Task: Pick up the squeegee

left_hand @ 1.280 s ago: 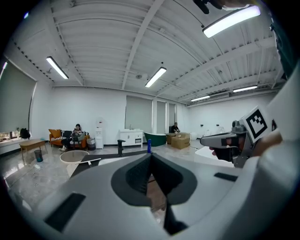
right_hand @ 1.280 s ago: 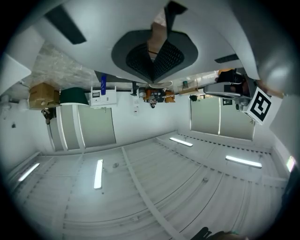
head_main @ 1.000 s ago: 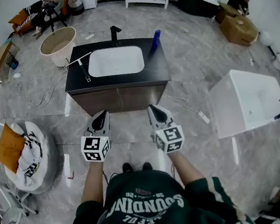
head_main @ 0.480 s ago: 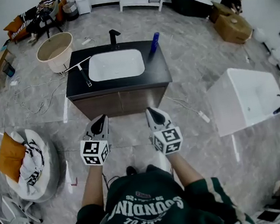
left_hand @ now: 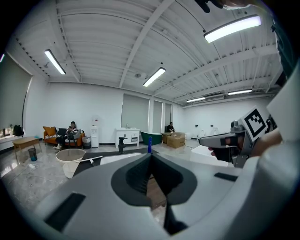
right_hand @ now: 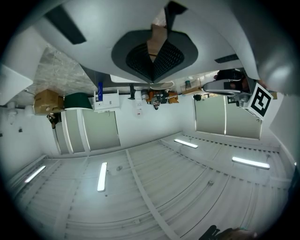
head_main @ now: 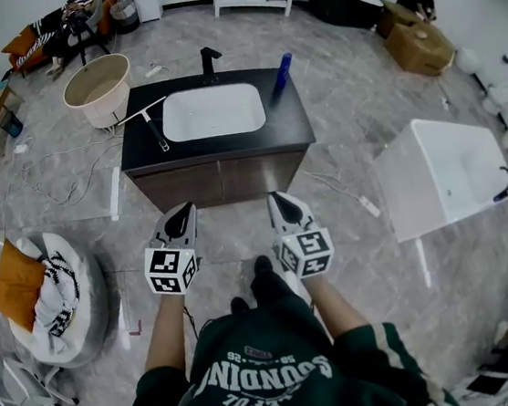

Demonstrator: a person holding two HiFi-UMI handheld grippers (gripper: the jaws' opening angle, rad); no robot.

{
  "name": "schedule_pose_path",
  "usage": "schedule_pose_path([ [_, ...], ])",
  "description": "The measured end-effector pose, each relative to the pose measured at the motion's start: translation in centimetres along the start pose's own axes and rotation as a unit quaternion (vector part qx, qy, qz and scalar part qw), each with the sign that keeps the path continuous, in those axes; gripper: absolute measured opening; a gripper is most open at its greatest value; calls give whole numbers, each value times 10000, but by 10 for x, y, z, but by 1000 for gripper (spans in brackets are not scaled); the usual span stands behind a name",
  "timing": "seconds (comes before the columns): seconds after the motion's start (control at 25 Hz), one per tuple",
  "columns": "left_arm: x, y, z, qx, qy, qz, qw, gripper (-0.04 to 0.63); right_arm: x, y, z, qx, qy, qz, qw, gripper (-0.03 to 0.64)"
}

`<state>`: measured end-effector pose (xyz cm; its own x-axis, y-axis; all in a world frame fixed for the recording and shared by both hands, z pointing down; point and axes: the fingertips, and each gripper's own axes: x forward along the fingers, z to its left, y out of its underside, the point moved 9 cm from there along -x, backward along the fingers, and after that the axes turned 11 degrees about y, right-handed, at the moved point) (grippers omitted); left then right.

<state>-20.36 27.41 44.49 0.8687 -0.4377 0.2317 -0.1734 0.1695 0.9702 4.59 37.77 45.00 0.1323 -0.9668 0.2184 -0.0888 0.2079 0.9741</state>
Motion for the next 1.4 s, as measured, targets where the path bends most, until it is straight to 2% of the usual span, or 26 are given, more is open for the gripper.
schedule_pose_path([
  [0.36, 15, -1, 22, 9, 10, 44, 10000, 2, 28, 1, -1, 126, 62, 8, 9999, 2],
  [0.84, 58, 0, 74, -91, -122, 140, 9998, 2, 103, -3, -23, 219, 88, 128, 9996, 2],
  [1.12, 102, -5, 112, -200, -159, 238, 9994, 2, 164, -9, -37, 216, 6, 249, 9995, 2],
  [1.4, 158, -16, 162, -361, -322, 391, 9981, 2, 250, -30, -55, 166, -174, 340, 9991, 2],
])
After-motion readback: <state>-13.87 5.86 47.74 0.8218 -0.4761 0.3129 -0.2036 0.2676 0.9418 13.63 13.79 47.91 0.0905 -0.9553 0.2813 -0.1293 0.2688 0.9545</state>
